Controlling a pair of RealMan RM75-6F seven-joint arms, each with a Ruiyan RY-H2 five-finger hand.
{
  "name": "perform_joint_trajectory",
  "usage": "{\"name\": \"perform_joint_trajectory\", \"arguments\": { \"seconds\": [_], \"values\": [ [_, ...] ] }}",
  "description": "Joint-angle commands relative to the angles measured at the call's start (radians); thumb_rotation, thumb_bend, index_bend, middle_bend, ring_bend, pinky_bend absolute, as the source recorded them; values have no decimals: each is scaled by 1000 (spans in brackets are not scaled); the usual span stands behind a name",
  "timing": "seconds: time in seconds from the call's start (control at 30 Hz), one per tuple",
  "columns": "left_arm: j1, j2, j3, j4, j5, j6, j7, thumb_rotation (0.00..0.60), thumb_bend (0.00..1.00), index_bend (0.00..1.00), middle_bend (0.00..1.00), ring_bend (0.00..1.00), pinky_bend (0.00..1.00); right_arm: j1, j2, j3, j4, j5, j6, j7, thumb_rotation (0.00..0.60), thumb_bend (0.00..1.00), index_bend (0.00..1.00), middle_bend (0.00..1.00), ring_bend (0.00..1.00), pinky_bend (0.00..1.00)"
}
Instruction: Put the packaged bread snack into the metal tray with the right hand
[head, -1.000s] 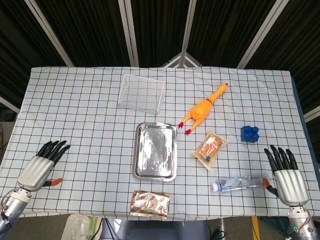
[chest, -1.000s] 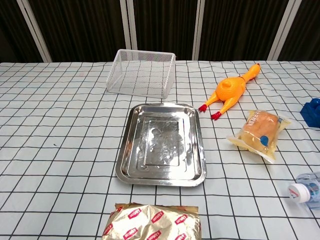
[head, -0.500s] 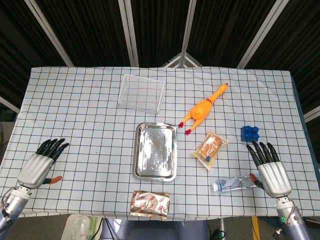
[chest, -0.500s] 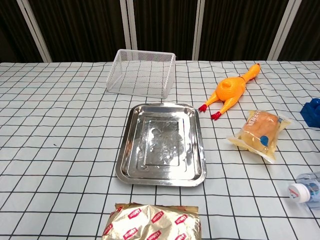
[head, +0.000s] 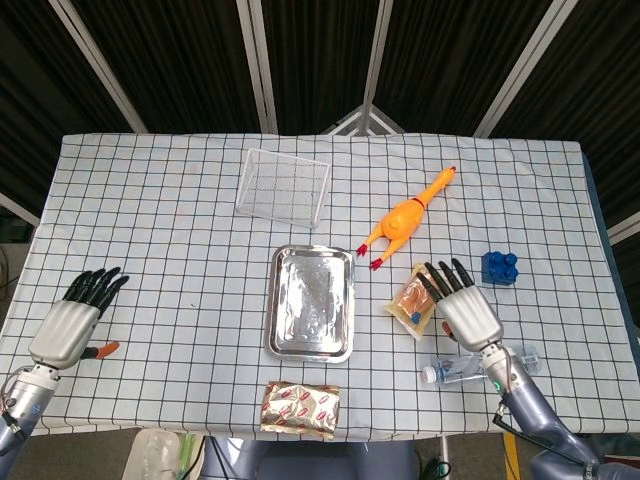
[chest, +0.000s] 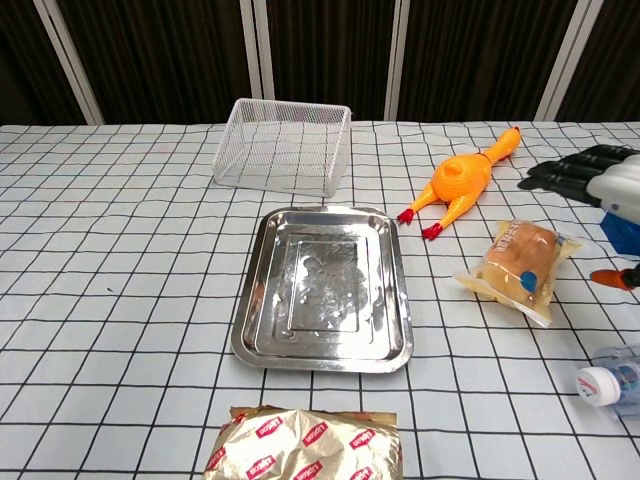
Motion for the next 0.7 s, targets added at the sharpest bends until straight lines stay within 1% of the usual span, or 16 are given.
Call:
{"name": "perform_joint_trajectory", "arguments": {
  "seconds": [0.03,0.27,0.53,0.7],
  "values": [
    [-6,-3,-8,2,-20,-18,6,600,74,0,0,0,31,51,-30,13,1,59,-65,-75,600,323,0,0,0,0],
    [-12,-2,-14,3,-41,-35,8,600,75,0,0,0,31,107,-71,8,25,154,-134,-188,600,323,0,0,0,0],
    [-15,0,-16,3,-52,-44,6,600,74,0,0,0,31,135,-86,-6,20,225,-141,-259,600,323,0,0,0,4],
    [-17,0,-15,2,-53,-48,9,600,74,0,0,0,31,154,-95,-17,28,253,-150,-277,600,322,0,5,0,61]
  ]
}}
